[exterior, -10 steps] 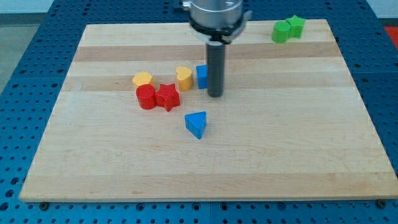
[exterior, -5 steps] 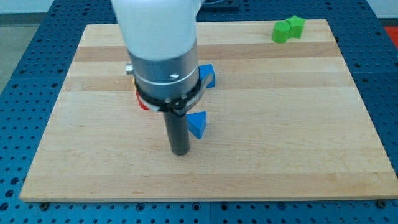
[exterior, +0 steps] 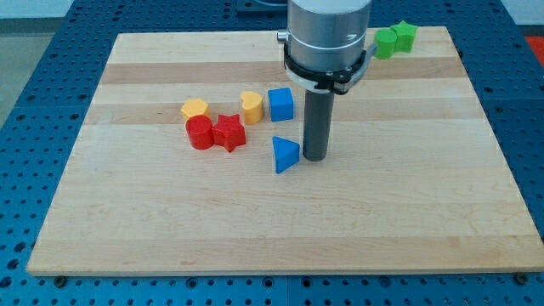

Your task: Slide the blue triangle between the yellow heart and blue cube

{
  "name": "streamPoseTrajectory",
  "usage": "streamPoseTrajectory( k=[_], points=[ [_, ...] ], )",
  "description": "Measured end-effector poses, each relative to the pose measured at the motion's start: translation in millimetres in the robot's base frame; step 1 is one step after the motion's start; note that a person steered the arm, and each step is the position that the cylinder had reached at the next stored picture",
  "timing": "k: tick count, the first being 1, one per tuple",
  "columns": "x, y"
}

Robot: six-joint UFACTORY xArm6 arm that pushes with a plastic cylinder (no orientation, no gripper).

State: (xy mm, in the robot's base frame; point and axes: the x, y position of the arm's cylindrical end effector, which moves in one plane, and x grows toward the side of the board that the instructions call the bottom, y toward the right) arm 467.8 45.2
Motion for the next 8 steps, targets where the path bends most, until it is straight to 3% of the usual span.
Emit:
streamPoseTrajectory(
  k=[1,3,5,8],
  points=[
    [26,34],
    [65,2],
    [64,-29],
    [38,-30]
  ],
)
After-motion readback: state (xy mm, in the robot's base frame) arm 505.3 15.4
